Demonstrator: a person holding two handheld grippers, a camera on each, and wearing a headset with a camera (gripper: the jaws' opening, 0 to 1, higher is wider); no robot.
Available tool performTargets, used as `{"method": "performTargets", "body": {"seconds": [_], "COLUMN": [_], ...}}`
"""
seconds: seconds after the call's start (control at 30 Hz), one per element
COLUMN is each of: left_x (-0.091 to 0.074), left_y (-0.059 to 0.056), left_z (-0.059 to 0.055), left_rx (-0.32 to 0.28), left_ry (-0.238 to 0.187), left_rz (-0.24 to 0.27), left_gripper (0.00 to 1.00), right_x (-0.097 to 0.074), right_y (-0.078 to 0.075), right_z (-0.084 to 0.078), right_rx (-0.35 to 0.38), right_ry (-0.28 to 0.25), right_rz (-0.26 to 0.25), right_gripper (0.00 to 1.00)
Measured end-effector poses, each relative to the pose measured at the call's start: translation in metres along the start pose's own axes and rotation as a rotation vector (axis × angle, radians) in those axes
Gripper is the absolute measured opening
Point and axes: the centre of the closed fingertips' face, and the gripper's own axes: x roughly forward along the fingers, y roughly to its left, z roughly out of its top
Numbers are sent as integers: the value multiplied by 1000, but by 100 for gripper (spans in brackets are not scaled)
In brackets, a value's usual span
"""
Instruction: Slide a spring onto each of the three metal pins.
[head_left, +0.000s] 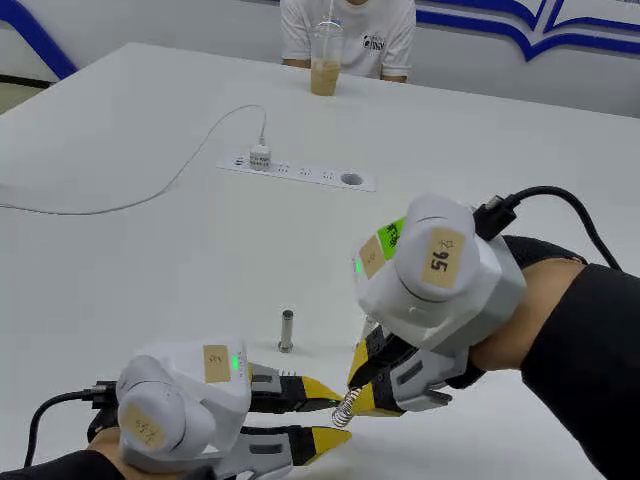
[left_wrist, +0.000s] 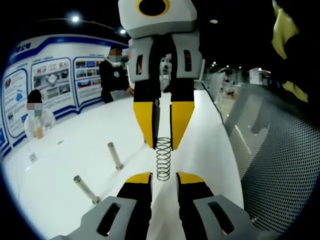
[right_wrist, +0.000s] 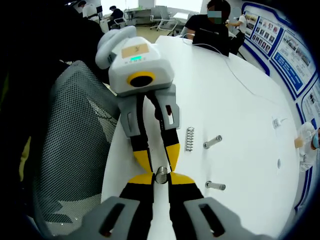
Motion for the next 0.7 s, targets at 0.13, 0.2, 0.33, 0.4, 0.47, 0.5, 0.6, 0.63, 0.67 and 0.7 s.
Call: {"method": "performTargets", "body": {"seconds": [0.13,0.2,0.33,0.4,0.47,0.5,0.6,0.63,0.67,0.7], "left_x": [-4,-7,-13,-15,-18,-20,-24,-26,-27,-28], "left_y": [2,3,9,11,13,14,18,19,21,22], "left_z": [0,1,-2,-3,-3,-3,-3,-3,-3,-4], "left_rx": [-8,-18,-40,-45,-52,-55,-67,-71,-77,-81], "left_ry": [-3,-5,-6,-4,-6,-7,-13,-15,-15,-16], "left_rz": [7,15,38,48,58,64,80,86,93,98], "left_gripper": [22,24,28,30,32,32,35,36,37,38], "right_x": [-2,-3,-6,-8,-9,-10,-14,-15,-17,-18], "right_y": [-3,-4,-8,-10,-11,-12,-17,-18,-19,-20], "right_z": [-2,-4,-8,-9,-10,-11,-13,-14,-15,-16], "right_rx": [6,9,16,19,24,26,36,39,43,45], "right_ry": [1,5,12,13,13,14,14,13,14,14], "right_rz": [-6,-9,-20,-25,-29,-33,-44,-48,-52,-55], "right_gripper": [12,12,12,12,12,12,12,12,12,12]}}
